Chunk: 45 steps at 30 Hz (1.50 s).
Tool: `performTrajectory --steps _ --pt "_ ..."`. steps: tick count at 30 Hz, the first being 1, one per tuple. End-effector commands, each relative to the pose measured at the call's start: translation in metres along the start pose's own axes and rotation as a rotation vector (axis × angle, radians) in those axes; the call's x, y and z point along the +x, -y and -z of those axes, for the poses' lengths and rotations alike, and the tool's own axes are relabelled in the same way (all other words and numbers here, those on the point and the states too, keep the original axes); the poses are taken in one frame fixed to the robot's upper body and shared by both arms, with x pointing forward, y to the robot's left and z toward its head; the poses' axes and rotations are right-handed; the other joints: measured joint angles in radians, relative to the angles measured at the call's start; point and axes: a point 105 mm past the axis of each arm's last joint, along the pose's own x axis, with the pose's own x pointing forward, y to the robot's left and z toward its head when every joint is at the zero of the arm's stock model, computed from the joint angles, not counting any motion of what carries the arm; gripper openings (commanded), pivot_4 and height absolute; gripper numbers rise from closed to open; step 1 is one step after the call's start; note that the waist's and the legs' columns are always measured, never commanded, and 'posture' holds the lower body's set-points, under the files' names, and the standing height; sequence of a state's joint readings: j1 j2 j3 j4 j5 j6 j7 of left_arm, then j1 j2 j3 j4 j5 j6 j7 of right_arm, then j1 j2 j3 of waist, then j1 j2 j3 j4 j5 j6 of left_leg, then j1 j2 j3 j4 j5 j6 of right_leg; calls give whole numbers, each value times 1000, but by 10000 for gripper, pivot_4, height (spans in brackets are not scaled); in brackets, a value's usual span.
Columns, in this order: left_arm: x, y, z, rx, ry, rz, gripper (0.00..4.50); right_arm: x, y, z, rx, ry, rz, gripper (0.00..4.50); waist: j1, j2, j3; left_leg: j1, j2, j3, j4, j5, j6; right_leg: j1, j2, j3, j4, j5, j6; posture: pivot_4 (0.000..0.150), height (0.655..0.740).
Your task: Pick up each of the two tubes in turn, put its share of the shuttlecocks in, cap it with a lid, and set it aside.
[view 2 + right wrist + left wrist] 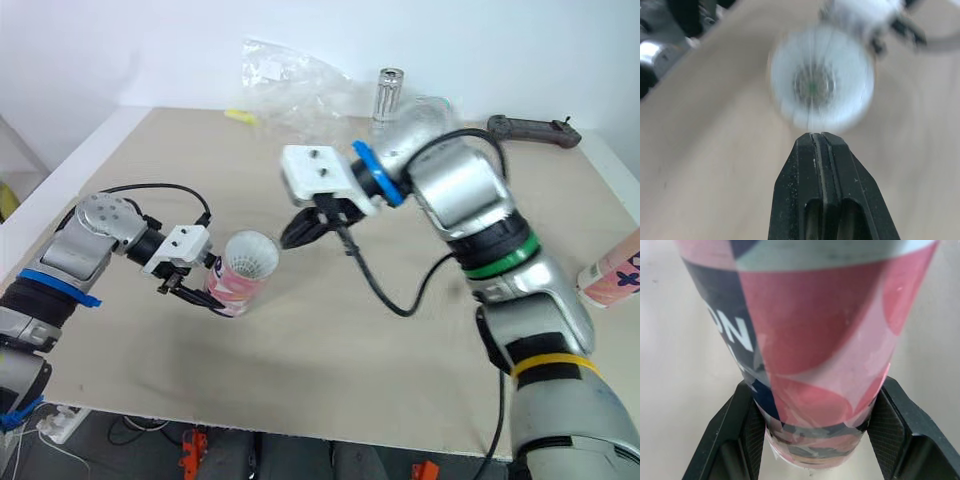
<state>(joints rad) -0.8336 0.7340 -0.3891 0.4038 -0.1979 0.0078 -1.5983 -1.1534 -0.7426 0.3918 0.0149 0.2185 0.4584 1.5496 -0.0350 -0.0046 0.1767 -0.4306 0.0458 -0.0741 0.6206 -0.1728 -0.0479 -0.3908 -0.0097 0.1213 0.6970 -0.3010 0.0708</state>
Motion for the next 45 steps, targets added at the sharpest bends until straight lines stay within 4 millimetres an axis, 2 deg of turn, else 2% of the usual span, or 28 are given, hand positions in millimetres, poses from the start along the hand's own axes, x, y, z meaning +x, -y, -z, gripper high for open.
performTrajectory --steps 1,5,7,8,10,12,15,18,20,25,33,43,45 --pt "13 -11 -28 53 164 -66 25129 -39 -17 11 54 -50 102 6871 10 -2 1 -2 0 0 1 0 0 0 -1 -1 -1 0 -1 1500 7400" --pt "25 -10 -39 41 260 -79 25129 -58 -49 40 178 -162 88 24062 2 -4 4 -8 0 0 1 0 0 -7 -1 -3 -1 2 -3 1500 7400" --pt "38 -10 -40 19 301 -86 25129 -72 -65 60 259 -244 74 35147 -8 -1 6 -8 0 0 0 0 0 -9 -1 -2 0 3 -5 1500 7400" --pt "45 -9 -41 5 324 -85 25129 -81 -70 73 298 -298 80 39128 -11 0 6 -8 0 0 -1 0 0 -9 -1 -3 0 3 -5 1500 7400" --pt "54 -8 -43 -10 353 -83 25129 -93 -78 86 342 -361 82 39128 -16 1 7 -8 0 1 -1 0 0 -9 -1 -2 0 3 -5 1500 7400" --pt "72 -8 -43 -26 374 -83 25129 -115 -88 114 363 -517 89 39128 -19 1 7 -8 0 2 -1 0 0 -10 -1 -2 0 3 -5 1500 7400" --pt "96 -12 -43 -46 388 -116 25129 -135 -100 137 385 -647 75 39128 -16 1 8 -7 0 2 1 0 0 -9 -1 -1 0 1 -1 1500 7400" --pt "111 -12 -43 -59 400 -125 25129 -148 -114 159 401 -750 45 39128 -15 1 8 -7 0 3 3 0 0 -8 -1 0 0 1 3 1500 7400" --pt "121 -12 -43 -61 404 -130 25129 -151 -123 167 448 -749 44 39128 -13 1 8 -6 0 3 4 1 -1 -7 -1 0 0 2 4 1500 7400" --pt "133 -6 -39 -56 397 -114 25129 -157 -149 195 531 -824 23 39128 -12 2 7 -2 -1 3 6 1 -2 0 -1 1 -1 3 6 1500 7400" --pt "133 -3 -32 -64 381 -104 25129 -148 -167 218 626 -808 45 39128 -14 2 7 6 -2 4 5 1 -2 9 -2 3 -4 3 7 1500 7400" --pt "127 -3 -29 -70 372 -112 25129 -139 -174 222 678 -786 30 39128 -14 2 7 7 -1 4 2 1 -2 12 -2 3 -10 5 8 1500 7400" --pt "126 -4 -29 -70 370 -114 25129 -140 -174 221 687 -784 28 34039 -14 2 7 7 -1 4 1 1 -2 13 -2 3 -11 5 8 1500 7400"
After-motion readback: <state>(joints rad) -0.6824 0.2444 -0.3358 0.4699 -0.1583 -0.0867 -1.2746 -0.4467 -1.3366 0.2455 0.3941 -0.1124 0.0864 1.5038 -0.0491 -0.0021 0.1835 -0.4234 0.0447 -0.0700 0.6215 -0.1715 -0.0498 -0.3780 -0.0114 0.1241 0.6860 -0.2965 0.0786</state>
